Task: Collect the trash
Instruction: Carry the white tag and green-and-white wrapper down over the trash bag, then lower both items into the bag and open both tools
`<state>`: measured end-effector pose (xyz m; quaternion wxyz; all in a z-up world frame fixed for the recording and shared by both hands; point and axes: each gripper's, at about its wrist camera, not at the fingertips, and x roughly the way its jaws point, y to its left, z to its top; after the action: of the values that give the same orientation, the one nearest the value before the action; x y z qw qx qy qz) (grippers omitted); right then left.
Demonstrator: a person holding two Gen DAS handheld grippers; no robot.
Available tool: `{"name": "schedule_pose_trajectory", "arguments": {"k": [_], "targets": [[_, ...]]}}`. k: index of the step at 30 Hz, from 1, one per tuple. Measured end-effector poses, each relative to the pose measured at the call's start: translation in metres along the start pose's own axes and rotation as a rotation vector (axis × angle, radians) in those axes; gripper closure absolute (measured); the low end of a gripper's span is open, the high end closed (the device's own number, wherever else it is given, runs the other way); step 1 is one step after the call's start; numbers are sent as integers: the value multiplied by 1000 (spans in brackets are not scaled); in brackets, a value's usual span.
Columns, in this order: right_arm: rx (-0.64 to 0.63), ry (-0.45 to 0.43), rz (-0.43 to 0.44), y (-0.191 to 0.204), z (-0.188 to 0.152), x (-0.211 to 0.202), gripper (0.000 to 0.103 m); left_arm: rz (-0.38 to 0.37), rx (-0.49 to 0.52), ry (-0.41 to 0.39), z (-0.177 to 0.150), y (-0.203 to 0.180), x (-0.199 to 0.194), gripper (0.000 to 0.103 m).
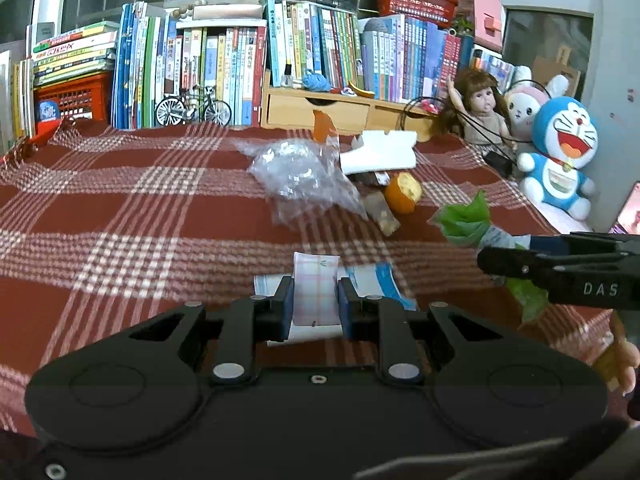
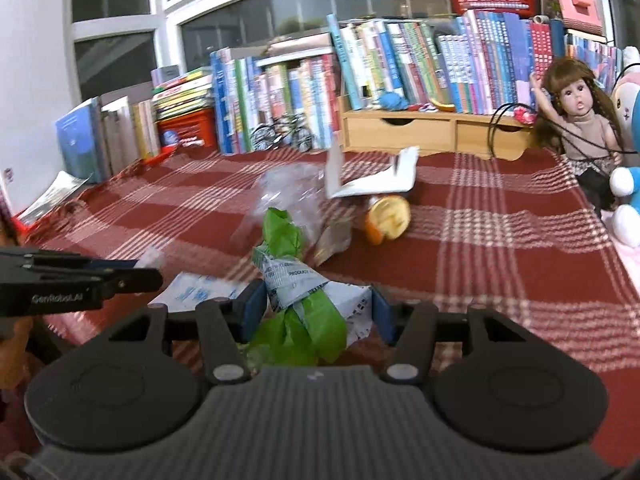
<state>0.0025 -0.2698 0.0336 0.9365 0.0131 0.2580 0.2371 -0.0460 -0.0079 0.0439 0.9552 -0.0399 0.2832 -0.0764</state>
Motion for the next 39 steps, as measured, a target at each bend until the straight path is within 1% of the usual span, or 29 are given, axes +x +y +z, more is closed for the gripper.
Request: {"name": "schedule_pose_trajectory", "arguments": {"k": [4, 7, 11, 14, 20, 24, 30, 34, 39], "targets": [[18, 3, -4, 14, -22, -12, 43, -9, 10, 13, -19, 0, -17, 82], [70, 21, 13, 19, -40, -19, 43, -14, 5, 35, -34, 3, -27, 82], [97, 50, 36, 27, -59, -29, 43, -16, 16, 66, -52, 2, -37, 82], [115, 79, 67, 31, -71, -34, 43, -13, 30, 87, -64, -1, -40, 82], [119, 144, 83, 40, -95, -35, 43, -39, 41, 156, -88, -8, -39, 82], [109, 211, 102, 46, -113, -26, 44, -30, 67, 194, -104, -12, -31, 82], [128, 306, 115, 48, -139, -6, 44, -18, 59, 307, -127, -7, -6, 81], [137, 340, 122, 48, -152, 1, 44, -1, 68, 368, -143, -6, 9, 81], [150, 377, 127, 48, -165, 10, 44, -5, 69, 433, -158, -7, 24, 81]]}}
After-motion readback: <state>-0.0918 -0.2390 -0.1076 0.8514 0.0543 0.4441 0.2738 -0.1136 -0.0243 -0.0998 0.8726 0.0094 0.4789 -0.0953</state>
